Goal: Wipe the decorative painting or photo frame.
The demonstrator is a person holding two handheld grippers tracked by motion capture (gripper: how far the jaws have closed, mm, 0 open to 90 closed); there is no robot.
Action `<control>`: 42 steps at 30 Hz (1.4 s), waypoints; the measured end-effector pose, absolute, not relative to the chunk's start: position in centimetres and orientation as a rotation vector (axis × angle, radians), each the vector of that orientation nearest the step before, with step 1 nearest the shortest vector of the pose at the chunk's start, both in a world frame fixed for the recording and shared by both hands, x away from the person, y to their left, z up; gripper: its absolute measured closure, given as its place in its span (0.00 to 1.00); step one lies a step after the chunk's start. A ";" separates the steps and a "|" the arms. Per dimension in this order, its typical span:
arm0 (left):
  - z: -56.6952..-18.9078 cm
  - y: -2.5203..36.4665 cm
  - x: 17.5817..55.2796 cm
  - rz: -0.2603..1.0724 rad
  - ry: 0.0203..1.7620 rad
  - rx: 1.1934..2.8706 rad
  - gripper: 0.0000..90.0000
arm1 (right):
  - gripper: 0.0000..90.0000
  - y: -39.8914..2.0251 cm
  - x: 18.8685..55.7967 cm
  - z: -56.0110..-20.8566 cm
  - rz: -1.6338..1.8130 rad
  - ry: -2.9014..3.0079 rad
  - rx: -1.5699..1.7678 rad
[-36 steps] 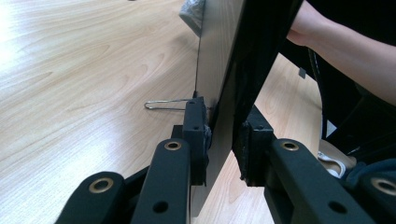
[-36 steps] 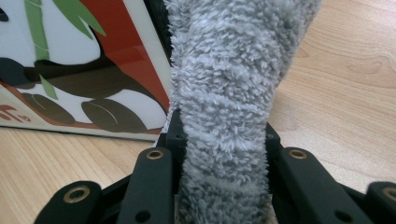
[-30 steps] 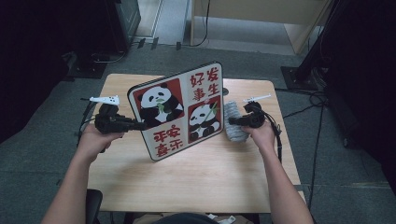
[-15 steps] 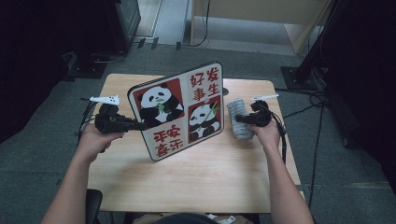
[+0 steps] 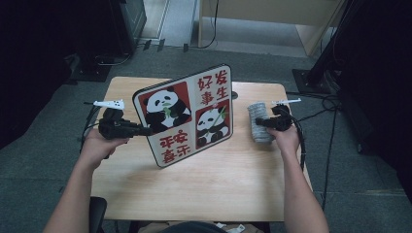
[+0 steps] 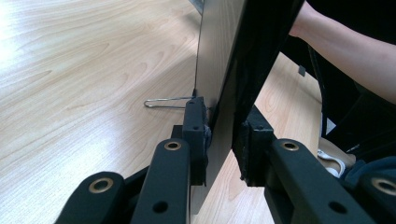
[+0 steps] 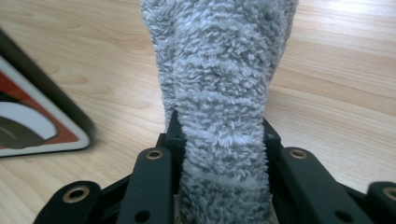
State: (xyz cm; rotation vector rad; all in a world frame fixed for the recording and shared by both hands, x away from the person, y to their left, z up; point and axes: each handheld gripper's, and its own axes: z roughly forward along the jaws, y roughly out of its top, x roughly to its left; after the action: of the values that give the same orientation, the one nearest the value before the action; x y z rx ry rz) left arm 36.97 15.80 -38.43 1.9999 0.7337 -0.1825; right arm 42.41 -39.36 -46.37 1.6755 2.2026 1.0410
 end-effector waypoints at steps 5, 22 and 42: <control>-38.4 15.8 37.0 -0.184 0.733 2.000 0.85 | 0.76 -39.9 42.8 -47.0 1.030 2.195 1.690; -38.4 15.8 36.9 -0.182 0.738 2.001 0.84 | 0.69 -40.5 43.8 -49.1 0.996 2.166 1.717; -38.4 15.8 37.0 -0.184 0.750 2.000 0.83 | 0.36 -39.4 43.7 -47.4 0.925 2.158 1.668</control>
State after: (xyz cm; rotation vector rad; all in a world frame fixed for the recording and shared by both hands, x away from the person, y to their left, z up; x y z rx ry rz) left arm 36.97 15.82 -38.40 2.0000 0.7502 -0.1838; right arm 43.66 -39.43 -47.35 1.6682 2.1582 0.9252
